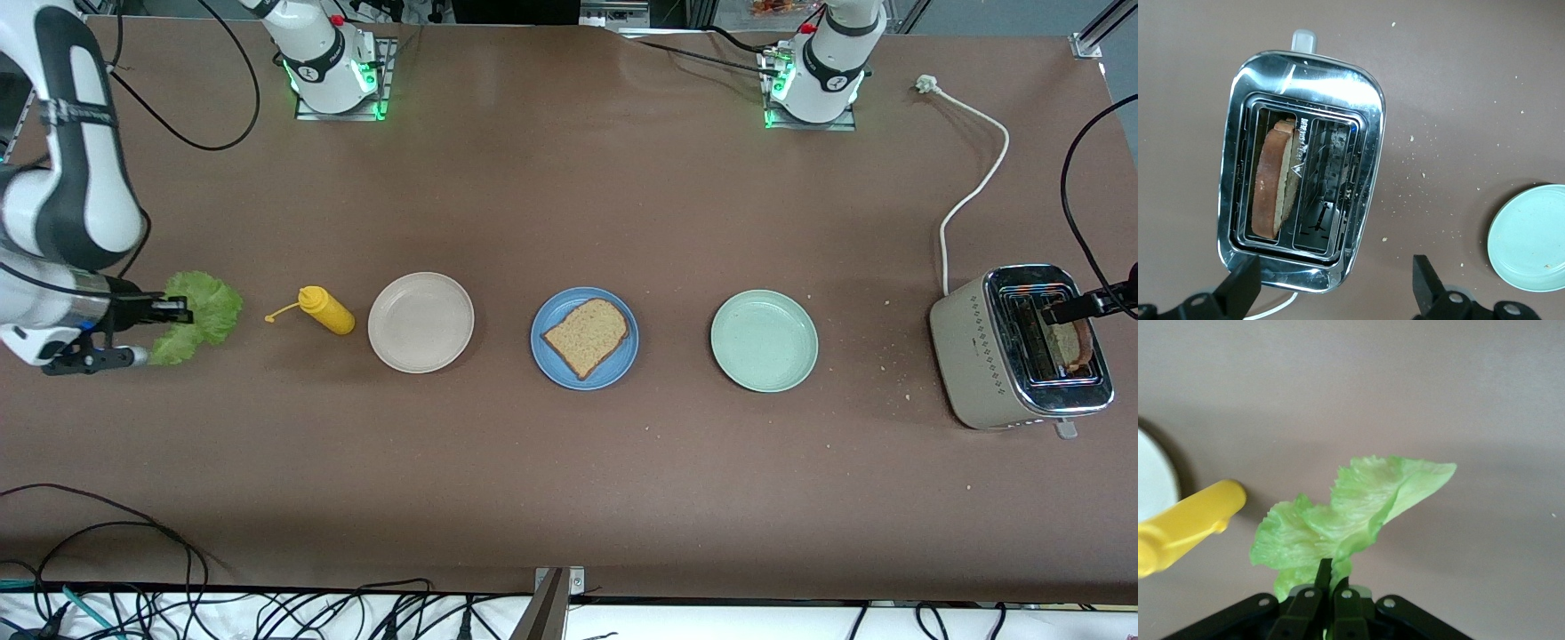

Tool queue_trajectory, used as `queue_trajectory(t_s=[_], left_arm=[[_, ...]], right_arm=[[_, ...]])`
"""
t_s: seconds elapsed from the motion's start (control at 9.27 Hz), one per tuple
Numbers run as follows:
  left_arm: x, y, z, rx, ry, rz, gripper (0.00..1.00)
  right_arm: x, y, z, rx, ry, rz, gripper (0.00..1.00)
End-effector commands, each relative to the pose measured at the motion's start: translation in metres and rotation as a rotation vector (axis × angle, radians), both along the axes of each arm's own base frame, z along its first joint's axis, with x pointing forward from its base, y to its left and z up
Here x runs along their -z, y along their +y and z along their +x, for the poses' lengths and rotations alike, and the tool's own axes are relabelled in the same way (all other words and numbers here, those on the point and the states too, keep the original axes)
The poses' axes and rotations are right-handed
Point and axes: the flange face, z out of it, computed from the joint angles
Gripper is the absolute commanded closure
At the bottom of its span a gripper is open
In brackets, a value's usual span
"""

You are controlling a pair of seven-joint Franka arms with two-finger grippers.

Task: Make sandwich in blue plate with both arms
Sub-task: 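Lift the lettuce leaf with the right gripper toward the blue plate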

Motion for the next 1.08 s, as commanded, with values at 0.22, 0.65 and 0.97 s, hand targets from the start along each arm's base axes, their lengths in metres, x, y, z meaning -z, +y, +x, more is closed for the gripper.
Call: queue_trajectory(t_s=[0.22,0.65,0.97], left_arm=[[-0.007,0.005,-0.003,0.048,-0.007,-0.014,0.00],[-0.008,0.001,-0.003,0.054,-0.007,-0.014,0.00],[-0.009,0.001,-0.003,0.053,-0.007,-0.013,0.00]], right_arm=[[-0.105,0.049,-0.010,0.031,0.109,0.030,1.00],[-0.110,0.193,-0.014,0.146,0.100,0.008,1.00],[-0.075,0.300,-0.014,0.262,0.062,-0.016,1.00]])
